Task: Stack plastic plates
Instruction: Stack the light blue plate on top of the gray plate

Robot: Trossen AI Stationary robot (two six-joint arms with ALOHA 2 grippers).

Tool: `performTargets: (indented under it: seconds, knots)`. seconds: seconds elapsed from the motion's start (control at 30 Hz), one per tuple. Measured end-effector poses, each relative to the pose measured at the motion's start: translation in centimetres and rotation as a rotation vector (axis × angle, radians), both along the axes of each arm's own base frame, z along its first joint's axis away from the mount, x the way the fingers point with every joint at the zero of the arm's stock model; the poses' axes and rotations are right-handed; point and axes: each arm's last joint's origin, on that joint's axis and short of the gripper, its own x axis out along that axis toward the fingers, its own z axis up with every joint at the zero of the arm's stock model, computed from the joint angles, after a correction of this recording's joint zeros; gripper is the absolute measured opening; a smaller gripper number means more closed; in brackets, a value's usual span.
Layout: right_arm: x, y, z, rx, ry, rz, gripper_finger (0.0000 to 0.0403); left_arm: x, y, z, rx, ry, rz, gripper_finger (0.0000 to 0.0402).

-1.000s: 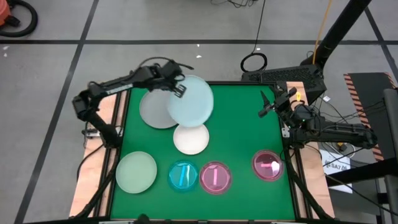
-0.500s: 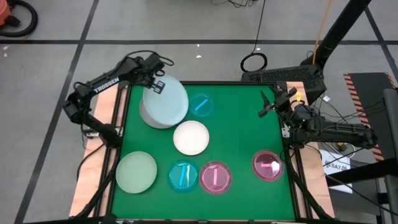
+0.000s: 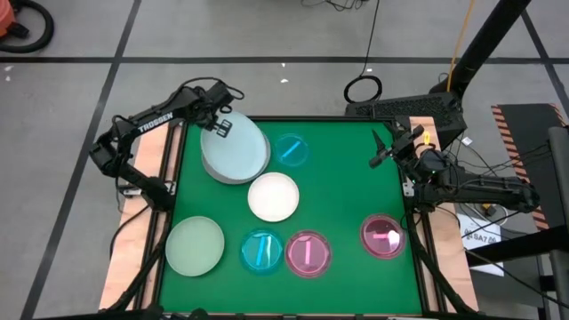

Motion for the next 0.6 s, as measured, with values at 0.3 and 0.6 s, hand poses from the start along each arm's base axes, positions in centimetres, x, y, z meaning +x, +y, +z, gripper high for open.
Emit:
performTargets:
  seconds: [0.3, 0.6]
  knots:
    - [0.0, 0.0, 0.0, 0.002, -0.003, 0.0, 0.0176, -0.13, -0.09, -0.03, -0.006, 0.02, -0.001, 0.0058]
    - [0.0, 0.0, 0.0, 0.002, -0.003, 0.0, 0.0176, -0.02, -0.15, -0.03, -0.003, 0.018, -0.004, 0.0096]
